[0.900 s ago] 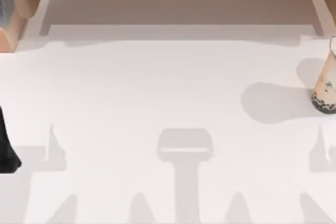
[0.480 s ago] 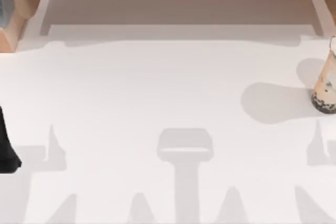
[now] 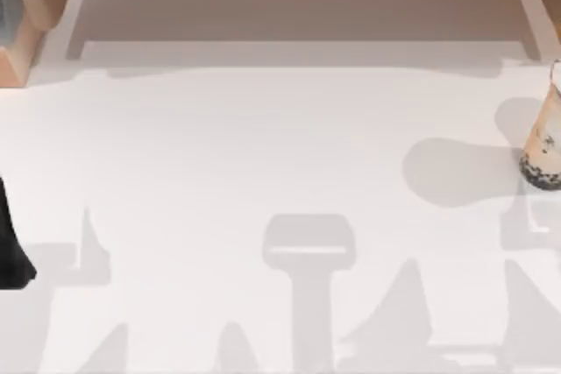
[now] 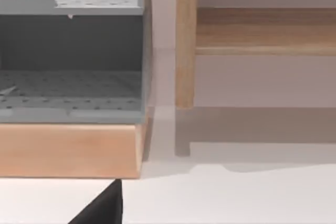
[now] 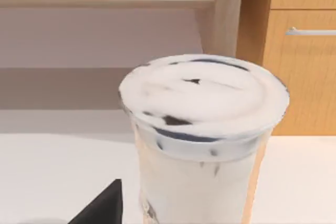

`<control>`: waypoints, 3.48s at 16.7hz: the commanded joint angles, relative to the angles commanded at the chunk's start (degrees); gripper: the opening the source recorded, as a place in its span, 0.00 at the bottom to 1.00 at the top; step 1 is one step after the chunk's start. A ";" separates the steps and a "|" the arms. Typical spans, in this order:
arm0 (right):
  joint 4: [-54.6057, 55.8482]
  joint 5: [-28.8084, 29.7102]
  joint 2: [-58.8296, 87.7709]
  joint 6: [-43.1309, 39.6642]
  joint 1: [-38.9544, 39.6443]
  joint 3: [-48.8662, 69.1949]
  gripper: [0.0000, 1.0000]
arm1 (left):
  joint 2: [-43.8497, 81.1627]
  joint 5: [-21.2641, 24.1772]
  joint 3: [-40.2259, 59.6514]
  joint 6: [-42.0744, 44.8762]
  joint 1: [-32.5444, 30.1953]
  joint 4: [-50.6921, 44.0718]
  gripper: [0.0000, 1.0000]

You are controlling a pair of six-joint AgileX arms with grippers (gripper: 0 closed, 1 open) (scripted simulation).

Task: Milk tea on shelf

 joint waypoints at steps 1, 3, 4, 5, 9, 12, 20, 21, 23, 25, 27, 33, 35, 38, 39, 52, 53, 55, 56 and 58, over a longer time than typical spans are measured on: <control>4.04 0.43 5.53 0.06 0.35 0.21 1.00 | 0.00 0.00 0.00 0.00 0.00 0.00 1.00; 11.83 1.24 16.00 0.20 1.05 0.64 1.00 | 0.00 0.00 0.00 0.00 0.00 0.00 1.00; 15.52 1.63 20.74 0.27 1.39 0.86 1.00 | 0.00 0.00 0.00 0.00 0.00 0.00 1.00; 18.99 2.00 25.06 0.35 1.71 1.07 1.00 | 0.00 0.00 0.00 0.00 0.00 0.00 1.00; 29.80 3.26 37.28 0.65 2.76 1.89 1.00 | 0.00 0.00 0.00 0.00 0.00 0.00 1.00; 33.38 3.70 40.74 0.79 3.12 2.22 1.00 | 0.00 0.00 0.00 0.00 0.00 0.00 1.00; 34.09 3.08 44.94 0.66 2.44 5.98 1.00 | 0.00 0.00 0.00 0.00 0.00 0.00 1.00; 34.36 2.85 47.27 0.61 2.16 7.97 1.00 | 0.00 0.00 0.00 0.00 0.00 0.00 1.00; 34.82 2.31 52.32 0.49 1.52 12.37 1.00 | 0.00 0.00 0.00 0.00 0.00 0.00 1.00; 35.09 1.78 56.73 0.36 0.91 16.55 1.00 | 0.00 0.00 0.00 0.00 0.00 0.00 1.00; 35.18 1.43 59.21 0.28 0.51 19.01 1.00 | 0.00 0.00 0.00 0.00 0.00 0.00 1.00; 35.18 1.38 59.53 0.26 0.45 19.32 0.85 | 0.00 0.00 0.00 0.00 0.00 0.00 1.00; 35.18 1.38 59.53 0.26 0.45 19.32 0.70 | 0.00 0.00 0.00 0.00 0.00 0.00 1.00; 35.18 1.38 59.53 0.26 0.45 19.32 0.47 | 0.00 0.00 0.00 0.00 0.00 0.00 1.00; 35.18 1.38 59.53 0.26 0.45 19.32 0.40 | 0.00 0.00 0.00 0.00 0.00 0.00 1.00; 35.18 1.38 59.53 0.26 0.45 19.32 0.00 | 0.00 0.00 0.00 0.00 0.00 0.00 1.00; 35.17 1.37 59.49 0.35 0.49 19.26 0.00 | 0.00 0.00 0.00 0.00 0.00 0.00 1.00; 34.42 1.39 58.79 0.34 0.47 19.28 0.00 | 0.00 0.00 0.00 0.00 0.00 0.00 1.00; 33.72 1.38 58.07 0.34 0.46 19.33 0.00 | 0.00 0.00 0.00 0.00 0.00 0.00 1.00; 32.20 1.37 56.63 0.36 0.47 19.42 0.00 | 0.00 0.00 0.00 0.00 0.00 0.00 1.00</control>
